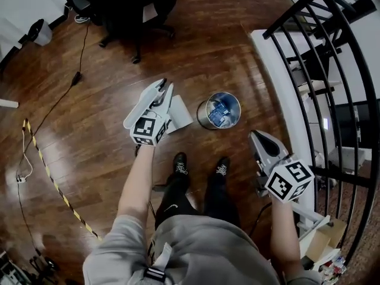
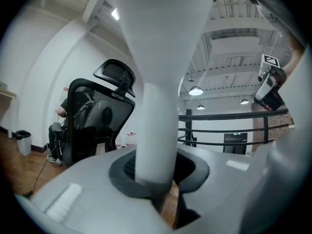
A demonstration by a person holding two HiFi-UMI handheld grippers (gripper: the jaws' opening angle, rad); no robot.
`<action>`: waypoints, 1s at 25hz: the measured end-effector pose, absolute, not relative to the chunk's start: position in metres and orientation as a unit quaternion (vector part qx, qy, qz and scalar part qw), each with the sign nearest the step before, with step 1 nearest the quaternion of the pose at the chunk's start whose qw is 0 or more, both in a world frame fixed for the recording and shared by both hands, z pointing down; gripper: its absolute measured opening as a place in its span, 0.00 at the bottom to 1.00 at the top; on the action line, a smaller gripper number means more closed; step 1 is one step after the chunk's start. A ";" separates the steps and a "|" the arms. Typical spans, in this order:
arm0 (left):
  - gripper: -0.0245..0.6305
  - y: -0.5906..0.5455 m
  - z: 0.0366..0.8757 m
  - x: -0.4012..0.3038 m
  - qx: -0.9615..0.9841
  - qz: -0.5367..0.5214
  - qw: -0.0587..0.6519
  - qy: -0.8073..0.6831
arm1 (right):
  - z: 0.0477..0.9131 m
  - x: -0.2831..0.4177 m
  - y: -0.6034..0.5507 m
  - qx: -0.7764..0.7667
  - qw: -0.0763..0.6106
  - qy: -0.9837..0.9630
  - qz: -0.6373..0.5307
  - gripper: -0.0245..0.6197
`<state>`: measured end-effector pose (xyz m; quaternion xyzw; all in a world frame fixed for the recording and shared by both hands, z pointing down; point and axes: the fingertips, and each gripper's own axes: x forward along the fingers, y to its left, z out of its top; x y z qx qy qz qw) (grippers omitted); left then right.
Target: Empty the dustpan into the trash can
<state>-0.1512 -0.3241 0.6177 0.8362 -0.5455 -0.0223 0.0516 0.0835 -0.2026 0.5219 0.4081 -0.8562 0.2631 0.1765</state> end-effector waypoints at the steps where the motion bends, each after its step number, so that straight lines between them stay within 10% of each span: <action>1: 0.14 -0.325 0.618 -0.158 0.829 -0.025 0.046 -0.557 | 0.525 0.082 -0.203 0.404 0.180 -0.857 0.265 0.04; 12: 0.59 -0.305 0.642 -0.212 0.762 0.004 0.083 -0.642 | 0.530 0.048 -0.215 0.374 0.174 -0.870 0.271 0.04; 25: 0.72 -0.245 0.690 -0.229 0.721 0.077 0.195 -0.660 | 0.510 0.048 -0.230 0.371 0.131 -0.878 0.272 0.04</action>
